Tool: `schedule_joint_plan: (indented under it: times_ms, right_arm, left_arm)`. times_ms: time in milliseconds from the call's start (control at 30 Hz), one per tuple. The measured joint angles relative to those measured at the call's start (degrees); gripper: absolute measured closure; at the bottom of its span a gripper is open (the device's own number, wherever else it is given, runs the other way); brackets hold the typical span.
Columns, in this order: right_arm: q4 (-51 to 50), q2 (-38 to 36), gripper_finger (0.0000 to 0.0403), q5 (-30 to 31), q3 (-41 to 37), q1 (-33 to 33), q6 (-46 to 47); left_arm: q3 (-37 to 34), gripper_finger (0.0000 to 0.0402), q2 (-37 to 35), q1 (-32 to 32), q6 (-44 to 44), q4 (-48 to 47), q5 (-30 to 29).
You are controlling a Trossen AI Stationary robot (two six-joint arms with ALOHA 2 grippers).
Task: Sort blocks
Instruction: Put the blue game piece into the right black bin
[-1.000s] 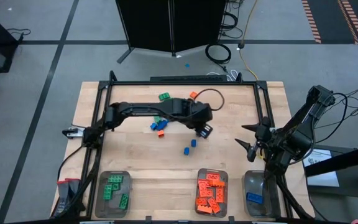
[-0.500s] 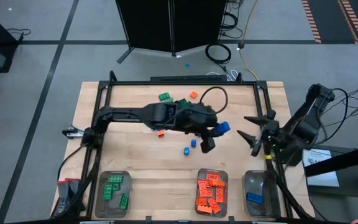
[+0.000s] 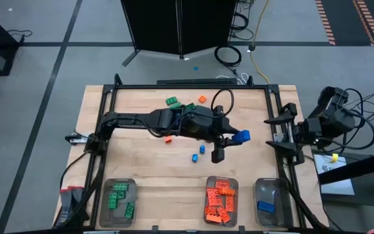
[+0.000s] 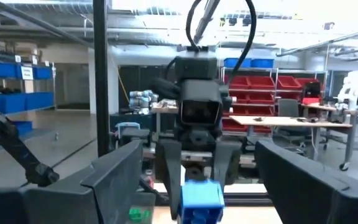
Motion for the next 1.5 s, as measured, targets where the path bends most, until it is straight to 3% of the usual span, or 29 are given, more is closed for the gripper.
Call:
schedule_joint_plan:
  times_ms: [600, 1000, 1300, 1500]
  right_arm:
    - [1.9, 5.9, 0.0099, -0.3, 0.0, -7.9, -1.7]
    - [2.0, 6.9, 0.0099, -7.7, 0.0, -13.4, 1.6]
    - [1.6, 7.4, 0.0099, -9.2, 0.0, -15.3, 3.0]
    - [1.5, 7.4, 0.0131, -9.2, 0.0, -15.3, 3.0]
  left_arm:
    - [0.0, 0.0279, 0.0, 1.3, 1.5, 3.7, 3.8]
    - [0.0, 0.0279, 0.0, 1.3, 3.9, 4.7, 5.1]
    - [0.0, 0.0279, 0.0, 1.4, 4.4, 4.5, 5.1]
    - [0.0, 0.0279, 0.0, 1.4, 4.4, 4.5, 5.1]
